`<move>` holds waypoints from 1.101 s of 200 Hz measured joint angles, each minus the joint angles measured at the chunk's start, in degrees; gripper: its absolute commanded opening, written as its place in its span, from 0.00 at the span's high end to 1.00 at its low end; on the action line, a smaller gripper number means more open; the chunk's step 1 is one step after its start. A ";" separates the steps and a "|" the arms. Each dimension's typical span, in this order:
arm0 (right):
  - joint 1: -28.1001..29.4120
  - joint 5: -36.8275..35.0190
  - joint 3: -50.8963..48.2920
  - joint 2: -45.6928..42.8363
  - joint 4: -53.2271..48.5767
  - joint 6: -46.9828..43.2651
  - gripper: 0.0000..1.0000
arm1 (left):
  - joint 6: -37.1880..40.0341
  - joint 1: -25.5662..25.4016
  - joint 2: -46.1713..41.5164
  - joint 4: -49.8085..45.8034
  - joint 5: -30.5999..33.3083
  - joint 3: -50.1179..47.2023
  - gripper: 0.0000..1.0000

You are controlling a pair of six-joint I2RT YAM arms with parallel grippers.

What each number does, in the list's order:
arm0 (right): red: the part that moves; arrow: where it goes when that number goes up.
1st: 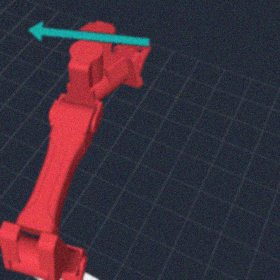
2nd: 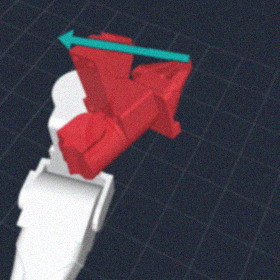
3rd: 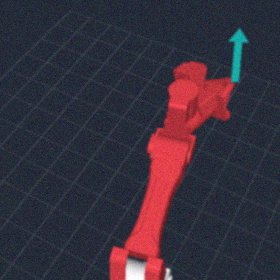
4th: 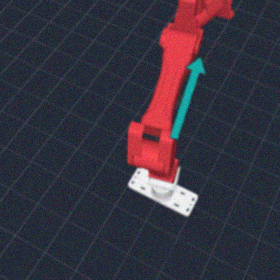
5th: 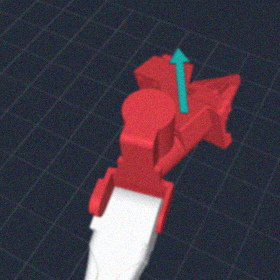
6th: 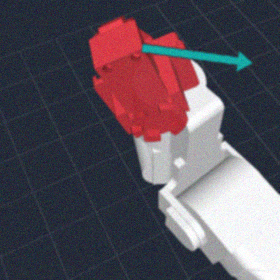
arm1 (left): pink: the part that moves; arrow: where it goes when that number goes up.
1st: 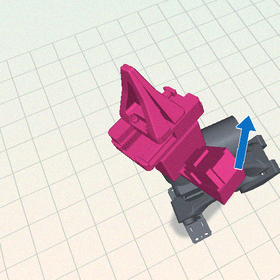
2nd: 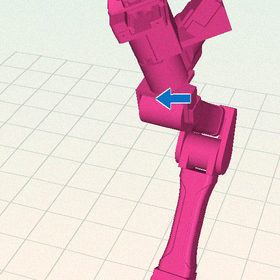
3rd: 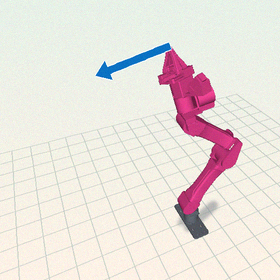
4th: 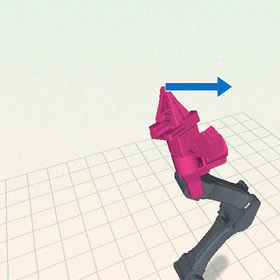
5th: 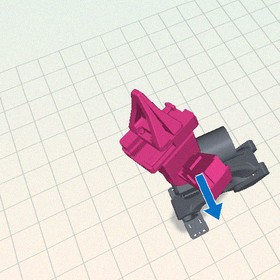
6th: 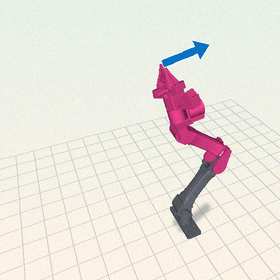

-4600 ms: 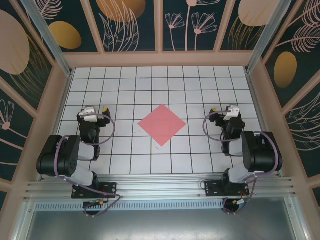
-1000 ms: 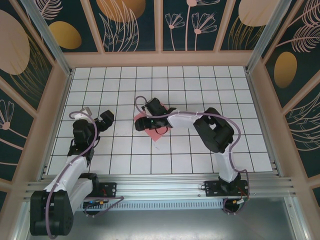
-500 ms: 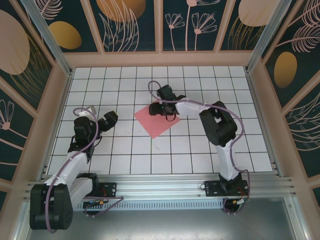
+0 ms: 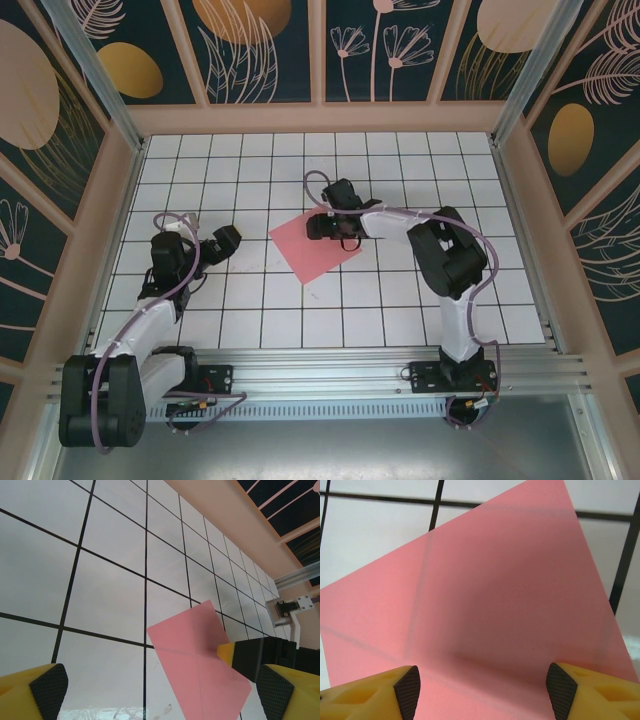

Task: Fold a paper plane with a square sheet of paper (pick it up from the middle)
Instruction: Rotate the square sheet of paper at the center of the table.

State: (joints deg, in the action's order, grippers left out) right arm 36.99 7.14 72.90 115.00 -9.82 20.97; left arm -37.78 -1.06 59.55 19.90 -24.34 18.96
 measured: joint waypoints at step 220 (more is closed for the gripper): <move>8.52 -7.87 -0.96 -12.70 -16.22 2.23 0.28 | 0.46 -2.71 -4.81 -4.79 0.35 2.38 0.01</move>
State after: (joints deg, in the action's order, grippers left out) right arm 45.52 -0.73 71.94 102.30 -26.04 23.20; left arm -37.32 -3.77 54.74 15.11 -23.99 21.34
